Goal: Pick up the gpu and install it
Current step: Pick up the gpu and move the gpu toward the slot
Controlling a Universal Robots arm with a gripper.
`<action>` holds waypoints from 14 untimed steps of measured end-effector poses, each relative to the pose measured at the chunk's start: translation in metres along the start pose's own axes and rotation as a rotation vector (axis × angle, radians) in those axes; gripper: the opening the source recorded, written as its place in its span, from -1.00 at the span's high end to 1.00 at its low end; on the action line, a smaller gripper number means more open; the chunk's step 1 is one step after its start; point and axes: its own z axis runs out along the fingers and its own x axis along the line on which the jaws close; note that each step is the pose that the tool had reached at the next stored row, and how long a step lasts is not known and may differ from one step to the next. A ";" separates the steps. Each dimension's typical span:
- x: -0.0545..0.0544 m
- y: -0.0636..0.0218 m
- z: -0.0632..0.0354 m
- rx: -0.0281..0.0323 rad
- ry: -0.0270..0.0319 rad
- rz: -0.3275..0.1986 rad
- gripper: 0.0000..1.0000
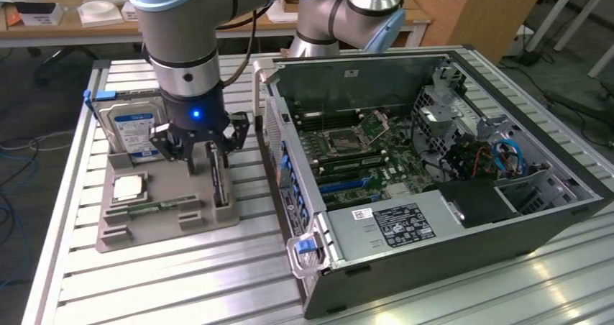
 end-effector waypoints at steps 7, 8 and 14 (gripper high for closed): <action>-0.001 -0.0001 0.0026 0.0002 -0.0008 0.014 -0.18; -0.002 -0.0001 0.0032 0.0003 -0.0011 0.019 -0.18; -0.004 -0.0004 0.0056 0.0012 -0.0023 0.050 -0.18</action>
